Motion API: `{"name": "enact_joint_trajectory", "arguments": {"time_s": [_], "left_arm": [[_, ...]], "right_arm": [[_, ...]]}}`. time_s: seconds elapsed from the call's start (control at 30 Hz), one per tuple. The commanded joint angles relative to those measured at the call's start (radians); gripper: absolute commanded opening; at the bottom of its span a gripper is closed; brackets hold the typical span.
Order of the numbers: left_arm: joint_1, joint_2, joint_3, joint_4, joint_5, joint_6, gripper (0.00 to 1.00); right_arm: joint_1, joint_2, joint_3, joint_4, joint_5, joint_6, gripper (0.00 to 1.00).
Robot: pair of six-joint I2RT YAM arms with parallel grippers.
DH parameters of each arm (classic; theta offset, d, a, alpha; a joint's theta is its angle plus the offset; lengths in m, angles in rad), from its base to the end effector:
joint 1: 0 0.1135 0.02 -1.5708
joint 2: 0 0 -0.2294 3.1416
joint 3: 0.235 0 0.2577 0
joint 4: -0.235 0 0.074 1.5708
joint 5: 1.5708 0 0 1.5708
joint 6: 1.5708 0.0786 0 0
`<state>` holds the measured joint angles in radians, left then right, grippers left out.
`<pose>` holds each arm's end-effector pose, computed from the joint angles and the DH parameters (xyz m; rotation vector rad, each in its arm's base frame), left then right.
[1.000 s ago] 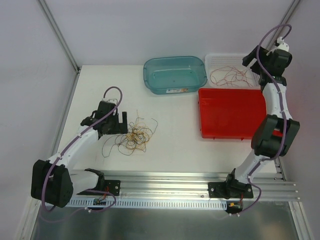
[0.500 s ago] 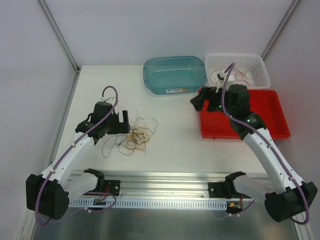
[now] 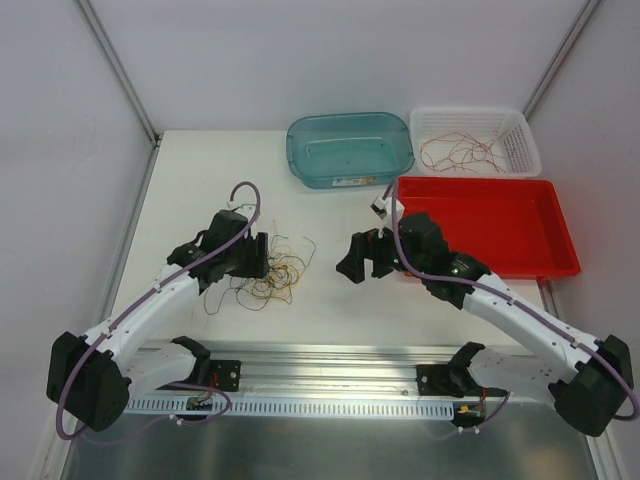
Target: Untangle the cables
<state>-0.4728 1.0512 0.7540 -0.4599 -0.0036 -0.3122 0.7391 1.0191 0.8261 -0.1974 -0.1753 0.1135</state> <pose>0.2443 -0.1246 0.1918 0.1875 2.3530 -0.3851 0.2105 0.2104 0.2621 -0.7362 1.8891 0.7225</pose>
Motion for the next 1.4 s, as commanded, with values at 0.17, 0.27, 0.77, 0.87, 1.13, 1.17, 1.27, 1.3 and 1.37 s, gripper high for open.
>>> {"name": "enact_joint_trajectory", "arguments": {"time_s": [0.17,0.27,0.77,0.87,1.13,1.17,1.27,1.3,1.37], "left_arm": [[-0.026,0.010,0.028,-0.042,-0.018,-0.005,0.06],[-0.030,-0.016,0.051,-0.056,0.043,-0.008,0.00],[-0.036,-0.128,0.211,-0.120,0.131,-0.031,0.00],[-0.035,-0.141,0.315,-0.149,0.032,-0.019,0.00],[-0.033,-0.097,0.622,-0.175,-0.234,0.047,0.00],[-0.033,-0.085,0.651,-0.175,-0.274,0.054,0.00],[-0.033,-0.073,0.666,-0.177,-0.367,0.073,0.00],[-0.032,-0.069,0.660,-0.180,-0.387,0.071,0.00],[-0.033,-0.068,0.644,-0.180,-0.418,0.068,0.00]], "right_arm": [[0.112,0.248,0.025,0.246,-0.053,0.097,0.99],[0.129,0.372,0.066,0.367,-0.095,0.161,0.95],[0.175,0.843,0.239,0.612,-0.251,0.328,0.36],[0.163,0.802,0.162,0.560,-0.218,0.310,0.13],[0.024,0.569,-0.036,0.307,-0.061,0.216,0.01],[0.007,0.511,-0.051,0.253,-0.034,0.201,0.01],[-0.053,0.402,-0.076,0.132,0.014,0.149,0.01],[-0.070,0.380,-0.074,0.109,0.026,0.135,0.01],[-0.075,0.336,-0.056,0.028,0.052,0.080,0.01]]}}
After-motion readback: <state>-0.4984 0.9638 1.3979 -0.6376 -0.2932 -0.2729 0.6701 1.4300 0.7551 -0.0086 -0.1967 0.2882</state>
